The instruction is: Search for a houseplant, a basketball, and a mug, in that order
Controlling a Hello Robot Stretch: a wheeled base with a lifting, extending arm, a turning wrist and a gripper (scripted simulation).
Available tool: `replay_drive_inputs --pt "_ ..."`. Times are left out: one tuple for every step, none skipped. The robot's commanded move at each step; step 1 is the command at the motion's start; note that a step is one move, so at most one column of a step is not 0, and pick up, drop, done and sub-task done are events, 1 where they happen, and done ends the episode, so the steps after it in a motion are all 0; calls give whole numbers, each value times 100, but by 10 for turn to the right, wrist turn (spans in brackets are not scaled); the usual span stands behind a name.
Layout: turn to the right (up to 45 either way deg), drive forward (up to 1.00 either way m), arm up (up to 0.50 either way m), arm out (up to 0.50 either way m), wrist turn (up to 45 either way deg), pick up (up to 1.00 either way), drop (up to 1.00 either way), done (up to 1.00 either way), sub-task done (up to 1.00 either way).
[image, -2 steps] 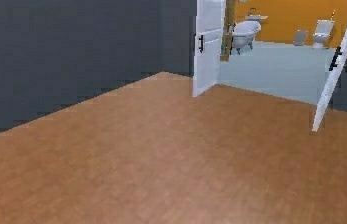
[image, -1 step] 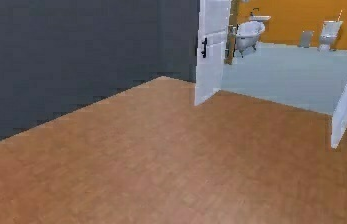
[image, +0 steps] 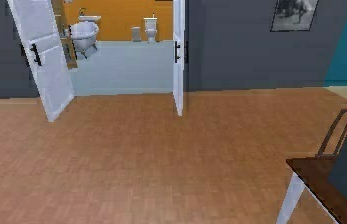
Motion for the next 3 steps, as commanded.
replay_drive_inputs --pt "0 100 0 0 0 0 0 0 0" --pt "30 0 0 0 0 0 0 0 0" --pt "0 20 0 0 0 0 0 0 0"
